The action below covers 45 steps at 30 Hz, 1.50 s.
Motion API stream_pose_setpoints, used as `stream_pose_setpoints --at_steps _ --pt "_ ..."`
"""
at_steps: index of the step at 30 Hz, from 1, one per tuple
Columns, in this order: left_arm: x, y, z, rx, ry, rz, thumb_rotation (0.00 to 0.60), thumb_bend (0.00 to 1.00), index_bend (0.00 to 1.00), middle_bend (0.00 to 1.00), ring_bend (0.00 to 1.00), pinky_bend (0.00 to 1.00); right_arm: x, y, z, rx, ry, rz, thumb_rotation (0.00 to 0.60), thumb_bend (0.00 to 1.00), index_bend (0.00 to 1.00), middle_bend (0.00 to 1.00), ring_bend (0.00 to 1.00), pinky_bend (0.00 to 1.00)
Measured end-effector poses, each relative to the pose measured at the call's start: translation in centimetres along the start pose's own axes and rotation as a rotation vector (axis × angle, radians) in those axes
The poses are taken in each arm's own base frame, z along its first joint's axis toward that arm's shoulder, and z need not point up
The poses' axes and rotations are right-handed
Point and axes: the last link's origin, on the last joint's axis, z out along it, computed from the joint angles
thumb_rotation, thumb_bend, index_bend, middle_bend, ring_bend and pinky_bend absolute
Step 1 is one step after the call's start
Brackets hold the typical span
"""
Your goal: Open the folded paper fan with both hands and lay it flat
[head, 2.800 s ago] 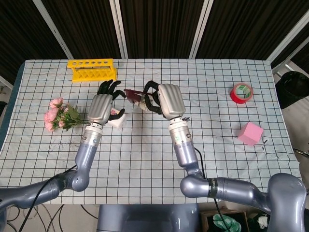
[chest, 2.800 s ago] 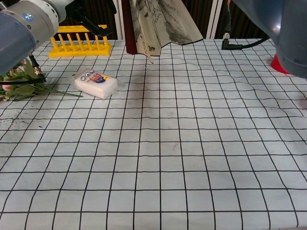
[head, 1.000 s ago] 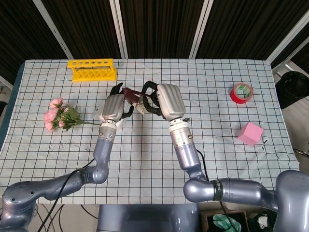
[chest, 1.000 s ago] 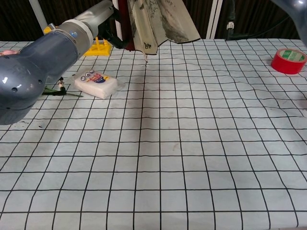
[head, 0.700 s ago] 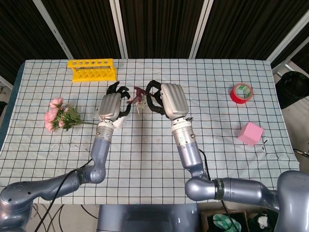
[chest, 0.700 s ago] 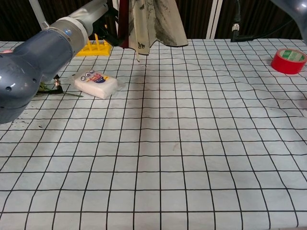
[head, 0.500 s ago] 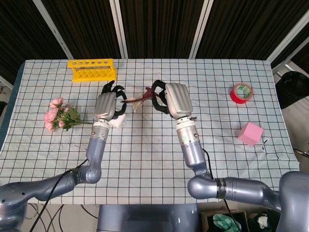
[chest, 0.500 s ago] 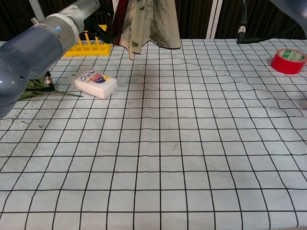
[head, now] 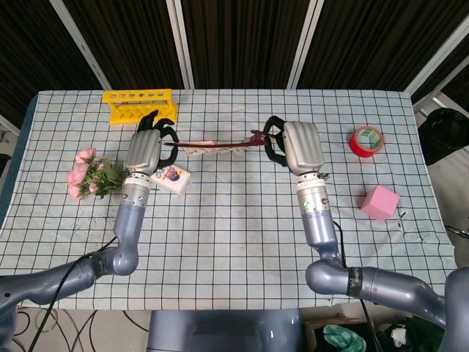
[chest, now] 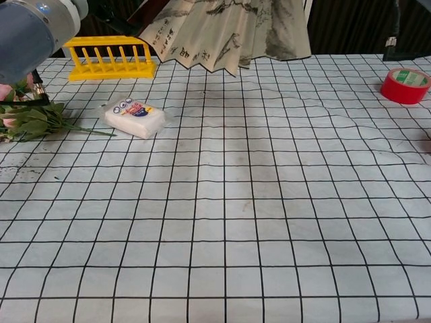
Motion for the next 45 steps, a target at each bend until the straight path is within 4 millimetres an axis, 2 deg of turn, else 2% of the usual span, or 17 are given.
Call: stream_pose_setpoints --at_steps 12,20,29,45 --pt "2.0 -0.8 -0.4 0.009 0.027 0.005 0.600 0.45 0.65 0.25 0.00 0.08 1.6 3.4 -0.4 -0.033 0.034 -0.074 0.600 0.61 0.90 0.98 1.00 0.96" --pt "2.5 -1.3 -0.7 0.015 0.028 0.006 0.600 0.45 0.65 0.25 0.00 0.08 2.1 5.3 -1.3 -0.032 0.045 -0.140 0.600 0.61 0.90 0.98 1.00 0.96" --pt "2.0 -1.5 -0.8 0.018 0.019 0.006 0.600 0.45 0.65 0.25 0.00 0.08 2.1 7.3 -2.5 -0.047 0.052 -0.171 0.600 0.61 0.90 0.98 1.00 0.96" --pt "0.1 -0.9 -1.4 -0.004 -0.015 0.010 0.600 0.45 0.65 0.25 0.00 0.08 1.3 10.0 -4.7 -0.081 0.025 -0.190 0.600 0.61 0.90 0.98 1.00 0.96"
